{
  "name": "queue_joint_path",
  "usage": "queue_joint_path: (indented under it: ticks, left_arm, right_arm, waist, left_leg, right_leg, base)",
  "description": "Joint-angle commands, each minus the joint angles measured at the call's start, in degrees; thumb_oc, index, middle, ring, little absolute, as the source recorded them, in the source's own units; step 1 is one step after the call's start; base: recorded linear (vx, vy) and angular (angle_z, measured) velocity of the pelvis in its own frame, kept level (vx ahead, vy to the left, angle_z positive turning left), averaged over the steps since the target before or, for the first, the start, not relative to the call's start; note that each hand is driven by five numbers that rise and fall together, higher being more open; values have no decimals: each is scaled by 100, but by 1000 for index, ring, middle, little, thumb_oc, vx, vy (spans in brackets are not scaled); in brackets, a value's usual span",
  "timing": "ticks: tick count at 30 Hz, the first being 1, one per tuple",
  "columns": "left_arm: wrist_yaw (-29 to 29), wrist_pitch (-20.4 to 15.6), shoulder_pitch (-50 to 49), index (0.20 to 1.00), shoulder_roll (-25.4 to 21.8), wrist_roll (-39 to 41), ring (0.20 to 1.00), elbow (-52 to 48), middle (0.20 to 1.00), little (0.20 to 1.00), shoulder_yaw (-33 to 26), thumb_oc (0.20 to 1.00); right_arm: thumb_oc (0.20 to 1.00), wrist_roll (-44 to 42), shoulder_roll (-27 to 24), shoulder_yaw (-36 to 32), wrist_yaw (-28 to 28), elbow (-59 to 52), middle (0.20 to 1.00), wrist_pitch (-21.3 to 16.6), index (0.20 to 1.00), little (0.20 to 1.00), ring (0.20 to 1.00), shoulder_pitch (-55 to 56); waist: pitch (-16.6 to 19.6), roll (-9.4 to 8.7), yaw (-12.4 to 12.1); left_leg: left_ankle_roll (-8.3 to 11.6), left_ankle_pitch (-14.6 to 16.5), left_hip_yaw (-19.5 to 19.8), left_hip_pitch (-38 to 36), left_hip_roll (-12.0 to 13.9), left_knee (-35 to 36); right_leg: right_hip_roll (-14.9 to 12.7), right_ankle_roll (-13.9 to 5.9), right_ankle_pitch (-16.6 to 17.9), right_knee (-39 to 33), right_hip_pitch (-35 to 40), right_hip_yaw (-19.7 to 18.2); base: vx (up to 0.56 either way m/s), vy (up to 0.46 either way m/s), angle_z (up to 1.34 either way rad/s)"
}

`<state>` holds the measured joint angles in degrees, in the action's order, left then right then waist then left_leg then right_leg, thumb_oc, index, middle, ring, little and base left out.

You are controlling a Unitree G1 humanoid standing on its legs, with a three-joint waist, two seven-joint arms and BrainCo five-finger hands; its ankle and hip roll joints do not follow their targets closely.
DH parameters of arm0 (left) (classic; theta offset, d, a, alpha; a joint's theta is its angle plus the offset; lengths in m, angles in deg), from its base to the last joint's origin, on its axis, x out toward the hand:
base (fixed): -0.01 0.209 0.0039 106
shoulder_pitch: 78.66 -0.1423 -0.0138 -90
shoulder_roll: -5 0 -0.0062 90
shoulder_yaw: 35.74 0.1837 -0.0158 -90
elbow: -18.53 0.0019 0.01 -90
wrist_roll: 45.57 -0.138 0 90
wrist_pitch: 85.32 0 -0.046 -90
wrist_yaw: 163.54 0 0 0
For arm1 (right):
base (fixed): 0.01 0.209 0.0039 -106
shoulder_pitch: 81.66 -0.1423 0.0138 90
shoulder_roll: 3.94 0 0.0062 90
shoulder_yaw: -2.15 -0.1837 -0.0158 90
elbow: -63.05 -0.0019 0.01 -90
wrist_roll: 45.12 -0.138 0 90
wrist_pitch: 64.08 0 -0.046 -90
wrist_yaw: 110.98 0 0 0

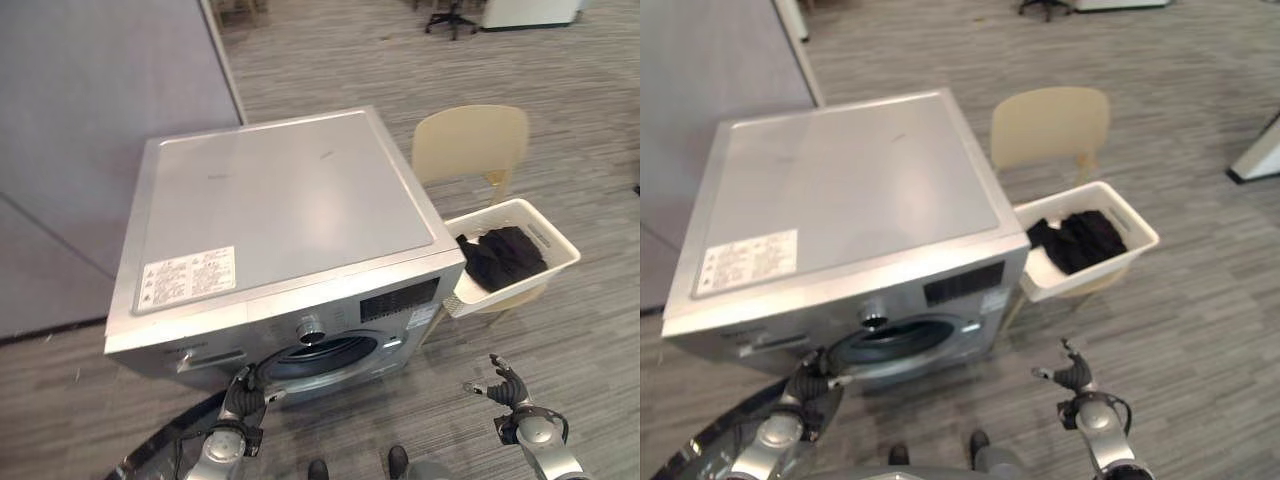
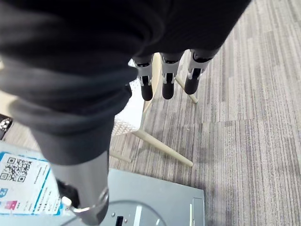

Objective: Grab the laundry basket,head to the washer,open it,put in the laundry and shut it.

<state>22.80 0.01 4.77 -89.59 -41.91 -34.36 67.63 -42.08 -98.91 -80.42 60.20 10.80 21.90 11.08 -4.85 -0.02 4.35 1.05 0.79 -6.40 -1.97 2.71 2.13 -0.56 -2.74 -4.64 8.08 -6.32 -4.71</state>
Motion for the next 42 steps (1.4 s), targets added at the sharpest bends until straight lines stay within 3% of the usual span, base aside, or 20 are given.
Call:
queue_joint_path:
  ticks: [1, 3, 7, 8, 9, 10, 12, 15, 16, 18, 19, 22, 25, 29, 31, 36, 38, 39, 40, 42]
  left_arm:
    - [-5, -107, 135, 1000, -68, -235, 1000, -65, 1000, 1000, -40, 1000]
    - [41, -146, 230, 1000, -98, -266, 1000, -108, 1000, 1000, -10, 1000]
    - [59, -146, 390, 1000, -153, -361, 1000, -181, 1000, 1000, 72, 1000]
    - [63, -144, 413, 1000, -178, -381, 1000, -226, 1000, 1000, 97, 1000]
    - [64, -144, 413, 1000, -178, -381, 1000, -226, 1000, 1000, 97, 1000]
    - [28, -116, 411, 1000, -244, -444, 1000, -456, 1000, 1000, 138, 1000]
    - [-20, -96, 388, 1000, -274, -453, 1000, -519, 1000, 1000, 156, 1000]
    - [-34, -89, 399, 1000, -230, -442, 1000, -503, 1000, 1000, 226, 1000]
    - [-69, -84, 448, 1000, -131, -380, 1000, -567, 1000, 1000, 302, 1000]
    - [-46, -85, 545, 1000, 35, -275, 1000, -496, 1000, 1000, 398, 1000]
    - [-14, -105, 596, 1000, 81, -227, 1000, -488, 1000, 1000, 449, 1000]
    - [-22, -90, 645, 1000, 112, -207, 1000, -553, 1000, 1000, 590, 1000]
    - [-24, -65, 626, 1000, 108, -202, 1000, -576, 1000, 1000, 607, 1000]
    - [5, -14, 537, 1000, 118, -210, 1000, -570, 1000, 1000, 492, 1000]
    - [19, 11, 447, 1000, 111, -213, 1000, -552, 1000, 1000, 403, 1000]
    - [-32, 33, 312, 1000, 67, -170, 1000, -540, 1000, 1000, 271, 1000]
    - [-44, 51, 344, 1000, 7, -191, 1000, -455, 1000, 1000, 220, 1000]
    - [-44, 51, 344, 1000, 6, -191, 1000, -456, 1000, 1000, 219, 1000]
    - [6, 36, 372, 1000, -38, -188, 1000, -392, 1000, 1000, 191, 1000]
    - [60, 15, 382, 1000, -49, -159, 1000, -369, 1000, 1000, 148, 1000]
  right_arm:
    - [1000, -267, 48, -37, -40, 94, 1000, -64, 1000, 1000, 1000, 35]
    - [1000, -244, 82, 68, -67, 48, 1000, -55, 1000, 1000, 1000, -13]
    - [1000, -197, 129, 120, -132, -78, 1000, -75, 1000, 1000, 1000, -75]
    - [1000, -193, 136, 121, -173, -127, 1000, -98, 1000, 1000, 1000, -70]
    - [1000, -193, 136, 121, -173, -127, 1000, -98, 1000, 1000, 1000, -70]
    - [1000, -154, 139, 136, -240, -254, 1000, -112, 1000, 1000, 1000, -73]
    - [1000, -129, 131, 138, -277, -285, 1000, -86, 1000, 1000, 1000, -71]
    - [1000, -118, 92, 156, -299, -381, 1000, -56, 1000, 1000, 1000, -25]
    - [1000, -77, -7, 173, -327, -402, 1000, -24, 1000, 1000, 1000, 43]
    - [1000, -42, -132, 209, -384, -410, 1000, -5, 1000, 1000, 1000, 31]
    - [1000, -33, -179, 209, -391, -394, 1000, 16, 1000, 1000, 1000, 9]
    - [1000, -140, -179, 229, -373, -463, 1000, -19, 1000, 1000, 1000, -15]
    - [1000, -161, -154, 252, -371, -457, 1000, -40, 1000, 1000, 1000, 0]
    - [1000, -140, -161, 339, -450, -342, 1000, 0, 1000, 1000, 1000, -71]
    - [1000, -69, -169, 361, -454, -281, 1000, 53, 1000, 1000, 1000, -105]
    - [1000, 64, -37, 435, -314, -212, 1000, 35, 1000, 1000, 1000, -87]
    - [1000, 129, 0, 441, -238, -201, 1000, 26, 1000, 1000, 1000, -97]
    - [1000, 129, 1, 442, -238, -201, 1000, 26, 1000, 1000, 1000, -98]
    - [1000, 98, 13, 460, -200, -263, 1000, -25, 1000, 1000, 1000, -93]
    - [1000, 94, 33, 483, -171, -284, 1000, -32, 1000, 1000, 1000, -131]
  waist:
    - [-119, -168, 48]
    - [-232, -209, 75]
    - [-279, -221, 0]
    - [-296, -208, -74]
    - [-297, -208, -74]
    - [-290, -137, -237]
    - [-264, -165, -253]
    - [-312, -154, -167]
    - [-396, -106, -138]
    - [-568, -44, -205]
    - [-645, -30, -286]
    - [-681, -97, -429]
    - [-678, -163, -498]
    - [-637, -27, -830]
    - [-597, -39, -976]
    - [-386, -248, -1094]
    - [-318, -416, -1136]
    - [-318, -421, -1136]
    - [-376, -422, -1064]
    - [-444, -295, -987]
  left_leg:
    - [-147, 129, -178, 277, -194, 17]
    - [-182, 243, -619, 288, -125, -81]
    - [-181, 333, -1168, 264, 71, -157]
    - [-162, 337, -1338, 211, 170, -173]
    - [-162, 338, -1338, 211, 170, -173]
    - [-63, 445, -1762, 12, 442, -229]
    - [-16, 576, -2078, -138, 541, -381]
    - [15, 741, -2248, -171, 716, -973]
    - [70, 592, -2231, -18, 1088, -1940]
    - [137, 279, -1795, 309, 1388, -2863]
    - [168, 147, -1386, 595, 1292, -3194]
    - [24, 521, -511, 1397, 507, -3114]
    - [-122, 421, -631, 1684, 252, -2577]
    - [130, -443, -687, 2213, -63, -1010]
    - [116, -694, -810, 2335, 13, -729]
    - [-160, -647, -529, 2157, -125, -827]
    - [-387, -348, -471, 1849, -325, -881]
    - [-390, -348, -475, 1849, -330, -879]
    - [-562, -166, -304, 1558, -471, -859]
    - [-640, -87, -138, 1191, -452, -681]
  right_leg:
    - [-51, -511, 521, -560, 73, -148]
    - [14, -635, 607, -399, -177, -310]
    - [-167, -648, 649, -335, -414, 352]
    - [-335, -610, 618, -284, -454, 935]
    - [-335, -610, 618, -284, -453, 935]
    - [-837, -548, 428, 9, -423, 2469]
    - [-1051, -533, 395, 59, -359, 2934]
    - [-974, -447, 306, 65, -367, 2732]
    - [-796, -255, 138, 22, -231, 2522]
    - [-533, -26, -60, -8, -35, 2378]
    - [-438, 62, -131, -30, 69, 2278]
    - [-328, 12, -251, -259, 389, 1990]
    - [-357, -3, -214, -396, 482, 1953]
    - [30, -108, -503, -650, 1078, 1713]
    - [48, -130, -572, -673, 1263, 1647]
    - [-164, -305, -765, -259, 1400, 1557]
    - [-534, -602, -335, 885, 1121, 1693]
    - [-542, -605, -343, 898, 1114, 1690]
    - [-653, -672, 296, 1772, 719, 1608]
    - [-679, -569, 365, 2263, 183, 1637]
  base:
    - [-84, 72, -117]
    - [-104, 31, -129]
    - [-40, -72, -158]
    - [5, -51, -122]
    - [68, -192, -157]
    - [81, -196, -178]
    - [82, -225, -182]
    - [166, -268, -133]
    - [201, -326, -85]
    - [197, -319, -77]
    - [138, -167, -79]
    - [169, -75, -63]
    - [200, -12, -38]
    - [382, 15, -11]
    - [357, 67, -37]
    - [412, 125, -30]
    - [318, 143, 16]
    - [285, 139, 34]
    - [296, 112, 30]
    - [324, 80, 56]
